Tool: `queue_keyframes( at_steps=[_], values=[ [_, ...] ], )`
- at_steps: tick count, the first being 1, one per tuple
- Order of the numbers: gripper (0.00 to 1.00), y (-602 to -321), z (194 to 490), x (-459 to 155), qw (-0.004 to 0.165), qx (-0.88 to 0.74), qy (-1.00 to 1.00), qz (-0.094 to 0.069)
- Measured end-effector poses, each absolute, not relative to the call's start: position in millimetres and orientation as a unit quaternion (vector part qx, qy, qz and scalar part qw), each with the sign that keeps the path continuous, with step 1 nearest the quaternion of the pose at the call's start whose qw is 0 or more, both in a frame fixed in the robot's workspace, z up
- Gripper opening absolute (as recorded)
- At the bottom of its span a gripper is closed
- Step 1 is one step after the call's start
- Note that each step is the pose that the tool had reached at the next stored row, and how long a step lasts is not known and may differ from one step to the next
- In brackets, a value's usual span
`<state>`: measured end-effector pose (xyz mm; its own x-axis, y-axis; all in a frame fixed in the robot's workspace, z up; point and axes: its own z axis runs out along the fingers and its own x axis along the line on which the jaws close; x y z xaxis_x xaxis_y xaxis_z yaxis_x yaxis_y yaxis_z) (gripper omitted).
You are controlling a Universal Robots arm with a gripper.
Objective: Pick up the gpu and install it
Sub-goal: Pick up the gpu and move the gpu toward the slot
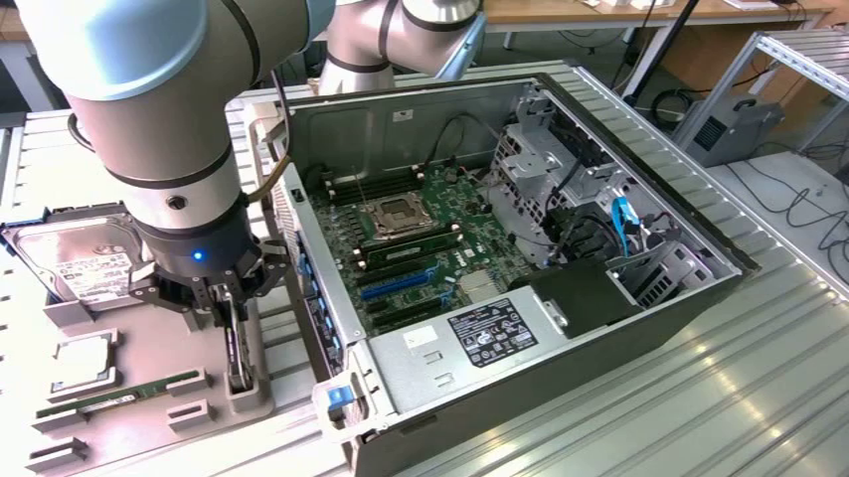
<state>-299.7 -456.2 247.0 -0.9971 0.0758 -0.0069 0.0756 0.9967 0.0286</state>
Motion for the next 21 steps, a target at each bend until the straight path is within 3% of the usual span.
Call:
queue_keyframes(
  at_steps=[21],
  values=[
    [0.26,-456.2,263.5,-299.8,0.004,0.038,0.999,0.014]
  ],
)
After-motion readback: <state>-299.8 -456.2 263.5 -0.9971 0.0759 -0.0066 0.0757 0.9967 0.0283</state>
